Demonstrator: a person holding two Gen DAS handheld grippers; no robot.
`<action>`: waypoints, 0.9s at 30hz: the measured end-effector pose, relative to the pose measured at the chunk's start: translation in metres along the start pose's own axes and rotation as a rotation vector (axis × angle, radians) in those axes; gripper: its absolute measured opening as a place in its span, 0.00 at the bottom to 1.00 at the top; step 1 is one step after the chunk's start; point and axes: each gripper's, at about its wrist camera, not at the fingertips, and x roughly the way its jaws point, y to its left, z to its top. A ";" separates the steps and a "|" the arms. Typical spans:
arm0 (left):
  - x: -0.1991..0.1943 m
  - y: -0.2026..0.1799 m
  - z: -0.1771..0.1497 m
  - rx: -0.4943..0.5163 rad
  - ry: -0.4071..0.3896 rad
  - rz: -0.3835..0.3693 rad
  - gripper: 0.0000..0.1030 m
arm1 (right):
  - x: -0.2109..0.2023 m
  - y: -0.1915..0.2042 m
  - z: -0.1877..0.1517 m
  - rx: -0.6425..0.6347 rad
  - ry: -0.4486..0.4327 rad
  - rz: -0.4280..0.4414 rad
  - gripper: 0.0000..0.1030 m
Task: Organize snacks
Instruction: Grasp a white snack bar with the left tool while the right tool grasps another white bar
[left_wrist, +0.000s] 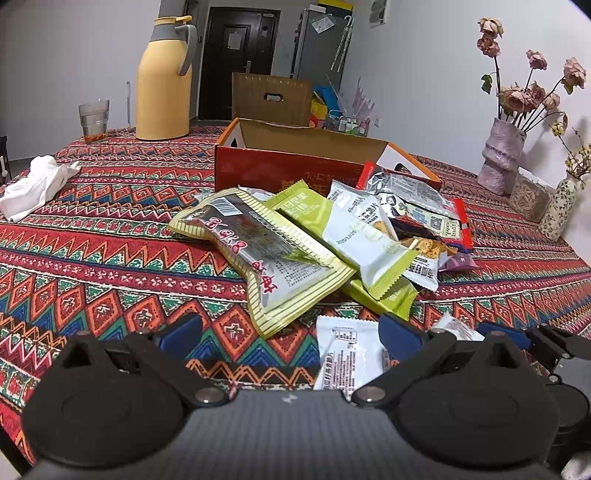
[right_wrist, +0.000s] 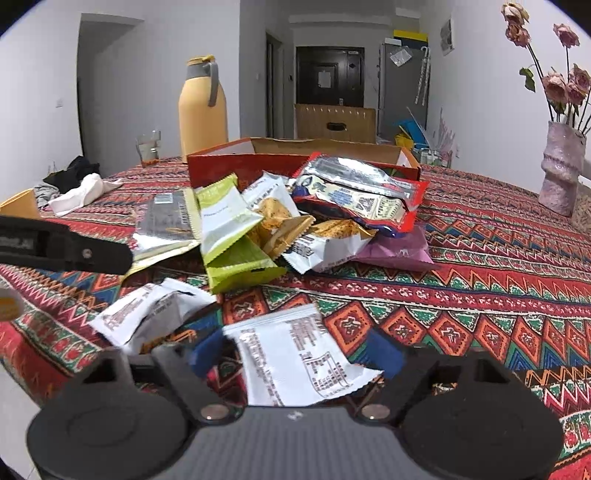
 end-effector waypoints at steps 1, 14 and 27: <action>0.000 -0.001 0.000 0.002 0.000 -0.002 1.00 | -0.002 0.000 -0.001 -0.001 -0.003 0.004 0.68; 0.008 -0.023 -0.006 0.063 0.026 -0.024 1.00 | -0.021 -0.008 -0.007 0.041 -0.068 -0.024 0.38; 0.028 -0.049 -0.017 0.144 0.085 0.004 0.73 | -0.031 -0.034 -0.011 0.108 -0.104 -0.053 0.38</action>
